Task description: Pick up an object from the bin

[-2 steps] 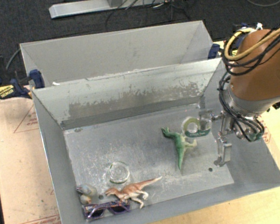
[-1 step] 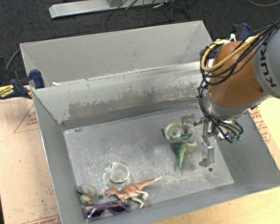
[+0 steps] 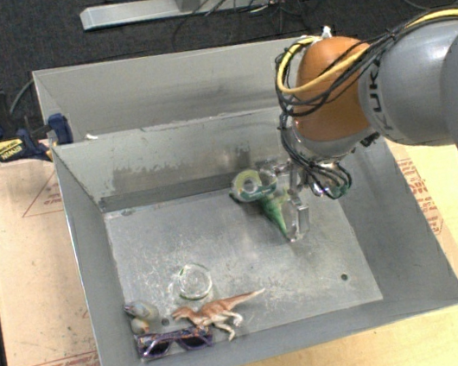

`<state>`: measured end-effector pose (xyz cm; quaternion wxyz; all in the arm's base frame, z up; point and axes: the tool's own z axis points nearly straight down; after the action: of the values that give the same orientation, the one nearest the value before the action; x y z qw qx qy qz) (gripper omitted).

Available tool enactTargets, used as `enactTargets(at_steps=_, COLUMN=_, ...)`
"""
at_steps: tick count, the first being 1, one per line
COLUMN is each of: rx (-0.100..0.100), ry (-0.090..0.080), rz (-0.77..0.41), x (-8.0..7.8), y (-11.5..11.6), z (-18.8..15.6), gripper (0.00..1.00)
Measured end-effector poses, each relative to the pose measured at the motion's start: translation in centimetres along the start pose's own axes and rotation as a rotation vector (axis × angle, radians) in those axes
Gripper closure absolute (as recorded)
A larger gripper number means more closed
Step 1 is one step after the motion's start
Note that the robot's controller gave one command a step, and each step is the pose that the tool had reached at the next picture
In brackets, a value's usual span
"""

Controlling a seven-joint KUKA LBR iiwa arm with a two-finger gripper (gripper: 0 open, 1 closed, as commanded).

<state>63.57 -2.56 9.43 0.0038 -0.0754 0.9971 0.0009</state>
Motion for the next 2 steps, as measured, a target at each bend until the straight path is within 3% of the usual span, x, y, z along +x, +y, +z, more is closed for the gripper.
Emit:
enactTargets(at_steps=1, rx=0.0, ry=-0.015, rz=0.022, x=1.5, y=-3.2, z=1.8, gripper=0.0)
enactTargets(at_steps=2, rx=0.003, ry=-0.009, rz=0.11, x=-1.8, y=0.4, z=2.0, gripper=0.0)
